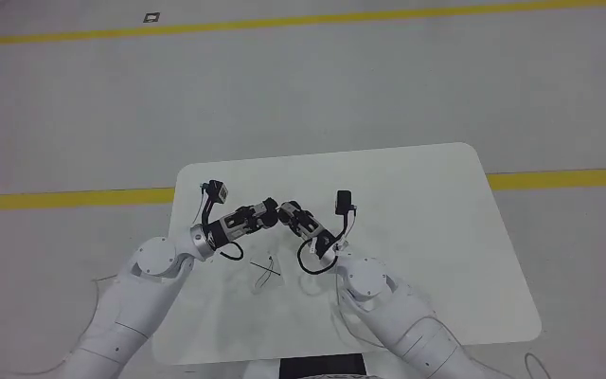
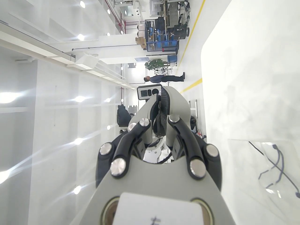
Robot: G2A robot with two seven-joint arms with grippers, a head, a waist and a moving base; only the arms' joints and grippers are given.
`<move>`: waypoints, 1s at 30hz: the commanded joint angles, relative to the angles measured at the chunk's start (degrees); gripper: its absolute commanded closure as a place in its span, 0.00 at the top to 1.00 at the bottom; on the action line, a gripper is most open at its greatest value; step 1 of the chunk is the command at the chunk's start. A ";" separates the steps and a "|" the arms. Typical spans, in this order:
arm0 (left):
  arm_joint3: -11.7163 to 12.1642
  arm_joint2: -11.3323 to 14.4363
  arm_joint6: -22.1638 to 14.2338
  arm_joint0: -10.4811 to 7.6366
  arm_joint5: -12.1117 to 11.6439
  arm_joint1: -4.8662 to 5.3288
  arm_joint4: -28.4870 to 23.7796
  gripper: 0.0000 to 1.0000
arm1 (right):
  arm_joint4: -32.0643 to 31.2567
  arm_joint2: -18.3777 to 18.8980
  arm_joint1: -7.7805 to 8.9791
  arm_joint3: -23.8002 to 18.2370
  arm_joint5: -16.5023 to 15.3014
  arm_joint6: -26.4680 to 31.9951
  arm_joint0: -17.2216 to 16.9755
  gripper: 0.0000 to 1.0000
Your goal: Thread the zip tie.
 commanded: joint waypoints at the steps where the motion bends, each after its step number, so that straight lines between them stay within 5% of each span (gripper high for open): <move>1: 0.03 -0.01 -0.01 -0.03 0.05 -0.02 0.07 0.33 | -0.11 -0.01 -0.08 0.04 0.00 0.06 -0.01 0.00; 30: 0.54 0.27 0.20 -0.60 1.22 -0.41 1.15 0.25 | -1.28 1.27 -0.78 -0.56 -1.70 0.92 -0.98 0.00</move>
